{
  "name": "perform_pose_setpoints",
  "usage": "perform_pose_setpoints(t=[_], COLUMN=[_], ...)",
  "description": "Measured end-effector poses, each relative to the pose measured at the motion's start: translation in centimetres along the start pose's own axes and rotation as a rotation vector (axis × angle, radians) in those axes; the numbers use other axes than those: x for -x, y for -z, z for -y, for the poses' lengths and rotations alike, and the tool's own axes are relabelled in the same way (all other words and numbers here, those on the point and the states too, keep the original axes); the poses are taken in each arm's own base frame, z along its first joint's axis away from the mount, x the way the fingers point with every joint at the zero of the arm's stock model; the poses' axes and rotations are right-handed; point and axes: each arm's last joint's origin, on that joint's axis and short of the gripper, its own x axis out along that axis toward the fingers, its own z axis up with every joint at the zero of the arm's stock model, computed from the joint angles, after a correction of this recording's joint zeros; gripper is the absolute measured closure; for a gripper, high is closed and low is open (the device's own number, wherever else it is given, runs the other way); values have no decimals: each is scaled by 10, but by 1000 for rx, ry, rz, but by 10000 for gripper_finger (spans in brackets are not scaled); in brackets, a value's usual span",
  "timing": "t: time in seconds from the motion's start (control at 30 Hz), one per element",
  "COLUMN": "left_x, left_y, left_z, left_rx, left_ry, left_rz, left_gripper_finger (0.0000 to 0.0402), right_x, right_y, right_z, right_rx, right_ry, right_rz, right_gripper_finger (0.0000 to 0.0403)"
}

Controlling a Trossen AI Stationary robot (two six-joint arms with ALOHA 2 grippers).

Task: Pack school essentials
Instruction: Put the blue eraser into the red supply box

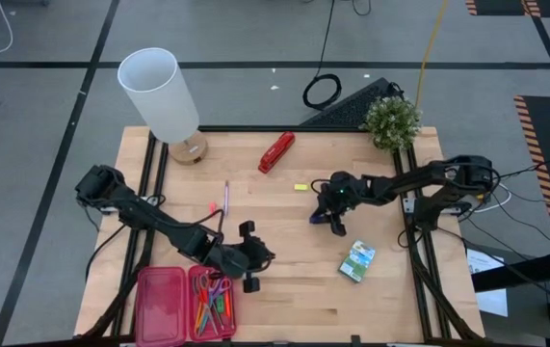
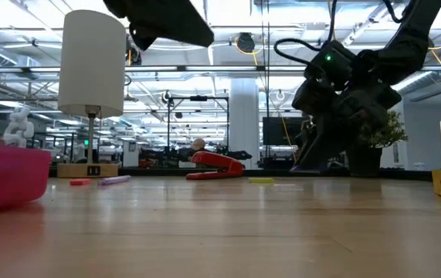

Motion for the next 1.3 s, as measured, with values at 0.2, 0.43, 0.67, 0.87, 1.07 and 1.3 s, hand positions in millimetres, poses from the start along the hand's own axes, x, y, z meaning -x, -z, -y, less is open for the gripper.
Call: perform_pose_setpoints(t=[0.2,0.43,0.67,0.87,1.07,1.3], left_x=[-25,-68,-97,-99,-98,-99], left_y=[7,22,27,24,21,19], left_z=[5,-1,-1,2,3,1], left_rx=[-159,-361,-635,-697,-734,-743], left_ry=[-42,-172,-214,-222,-219,-180], left_rz=[50,76,158,216,246,260], left_gripper_finger=[353,222,155,178,225,272], right_x=[-4,-10,-14,-14,-12,-12], right_y=[-5,-11,-22,-31,-35,-37], right_z=[-14,-37,-61,-72,-74,-74], right_rx=[-74,-93,-60,-45,-84,-121], right_ry=[-106,-227,-314,-367,-383,-392], right_rz=[24,53,136,218,252,266], right_gripper_finger=[309,309,309,309,309,309])
